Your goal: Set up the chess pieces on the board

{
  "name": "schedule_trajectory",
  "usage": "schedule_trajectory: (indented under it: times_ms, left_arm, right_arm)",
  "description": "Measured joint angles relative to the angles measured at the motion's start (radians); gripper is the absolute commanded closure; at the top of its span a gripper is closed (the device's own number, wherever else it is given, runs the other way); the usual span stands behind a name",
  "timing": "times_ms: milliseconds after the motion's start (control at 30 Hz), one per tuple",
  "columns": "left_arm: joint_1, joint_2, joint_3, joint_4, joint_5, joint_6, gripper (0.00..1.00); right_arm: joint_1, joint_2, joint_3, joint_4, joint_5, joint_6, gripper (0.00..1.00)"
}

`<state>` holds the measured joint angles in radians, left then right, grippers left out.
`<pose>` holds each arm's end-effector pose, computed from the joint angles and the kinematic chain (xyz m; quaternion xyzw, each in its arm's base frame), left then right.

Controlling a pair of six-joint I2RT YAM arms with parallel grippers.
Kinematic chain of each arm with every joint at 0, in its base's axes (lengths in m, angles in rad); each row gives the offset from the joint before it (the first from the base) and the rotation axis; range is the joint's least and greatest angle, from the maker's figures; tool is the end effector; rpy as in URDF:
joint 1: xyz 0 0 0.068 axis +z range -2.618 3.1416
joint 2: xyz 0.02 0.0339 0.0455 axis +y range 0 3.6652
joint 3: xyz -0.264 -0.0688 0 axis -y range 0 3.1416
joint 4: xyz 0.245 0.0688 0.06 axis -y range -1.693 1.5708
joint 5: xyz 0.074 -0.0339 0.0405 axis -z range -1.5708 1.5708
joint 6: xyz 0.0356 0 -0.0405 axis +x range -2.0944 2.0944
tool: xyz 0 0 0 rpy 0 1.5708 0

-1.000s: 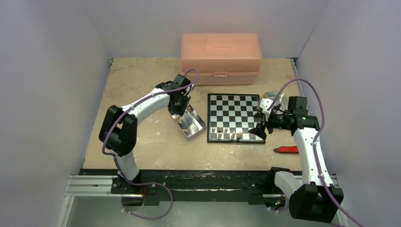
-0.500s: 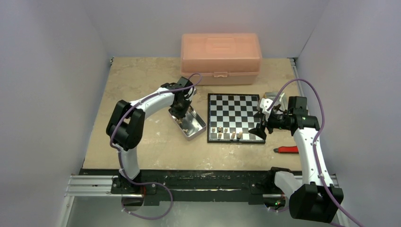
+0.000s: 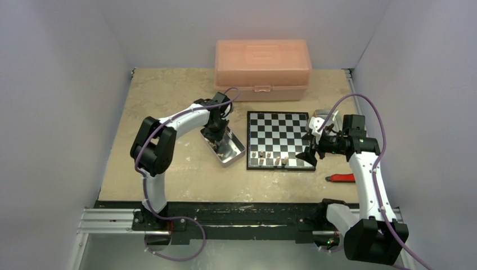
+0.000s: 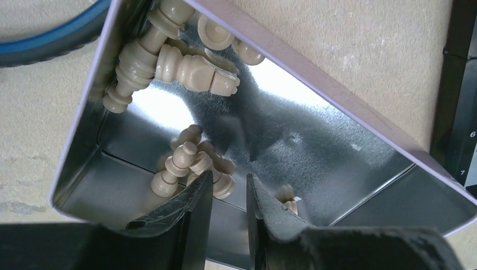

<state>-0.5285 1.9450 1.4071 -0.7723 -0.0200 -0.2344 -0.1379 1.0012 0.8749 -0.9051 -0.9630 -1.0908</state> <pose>0.3336 -0.1940 0.1793 0.1440 0.9810 -0.0392 0.1243 0.1790 0.0047 0.2835 -0.5014 0.7025 0.2286 0.4503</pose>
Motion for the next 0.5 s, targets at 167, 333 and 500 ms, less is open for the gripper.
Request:
schedule_trajectory:
  times_ms: [167,333,500]
  left_arm:
    - [0.0,0.013,0.016,-0.002,-0.003,-0.036,0.73]
    - [0.0,0.014,0.016,0.024,0.028,-0.055,0.75]
    - [0.0,0.009,0.016,0.065,0.063,-0.061,0.75]
  right_arm:
    - [0.0,0.0,0.0,0.0,0.002,0.0,0.23]
    - [0.0,0.0,0.0,0.0,0.002,-0.002,0.23]
    - [0.0,0.0,0.0,0.0,0.002,-0.002,0.23]
